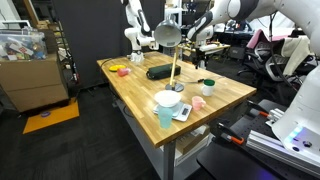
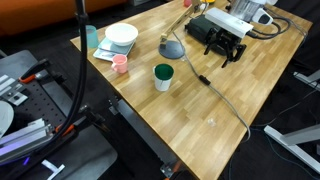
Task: Turn on the light
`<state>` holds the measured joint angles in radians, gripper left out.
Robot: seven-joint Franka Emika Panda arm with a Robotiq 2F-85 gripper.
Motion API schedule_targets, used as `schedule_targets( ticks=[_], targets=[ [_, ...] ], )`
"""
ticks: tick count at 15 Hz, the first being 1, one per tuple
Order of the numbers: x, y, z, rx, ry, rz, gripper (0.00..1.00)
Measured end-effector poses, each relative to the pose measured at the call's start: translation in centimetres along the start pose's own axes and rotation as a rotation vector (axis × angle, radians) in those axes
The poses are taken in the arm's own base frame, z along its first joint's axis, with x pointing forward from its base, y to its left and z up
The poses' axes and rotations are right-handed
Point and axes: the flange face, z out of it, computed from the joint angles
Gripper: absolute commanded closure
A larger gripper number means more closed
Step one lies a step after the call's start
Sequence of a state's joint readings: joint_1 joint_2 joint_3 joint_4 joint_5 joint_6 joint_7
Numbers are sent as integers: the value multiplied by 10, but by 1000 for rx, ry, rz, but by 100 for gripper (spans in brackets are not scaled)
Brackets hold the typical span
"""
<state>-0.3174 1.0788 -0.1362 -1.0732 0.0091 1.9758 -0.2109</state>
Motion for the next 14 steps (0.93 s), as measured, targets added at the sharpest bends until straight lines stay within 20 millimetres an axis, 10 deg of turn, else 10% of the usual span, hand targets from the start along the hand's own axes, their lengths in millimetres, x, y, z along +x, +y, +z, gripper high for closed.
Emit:
schedule_targets(
  ticks=[2, 3, 14],
  targets=[
    [4, 2, 7, -3, 3, 1, 0],
    [7, 2, 12, -4, 4, 1, 20],
    [23, 0, 52, -10, -39, -10, 97]
  ],
)
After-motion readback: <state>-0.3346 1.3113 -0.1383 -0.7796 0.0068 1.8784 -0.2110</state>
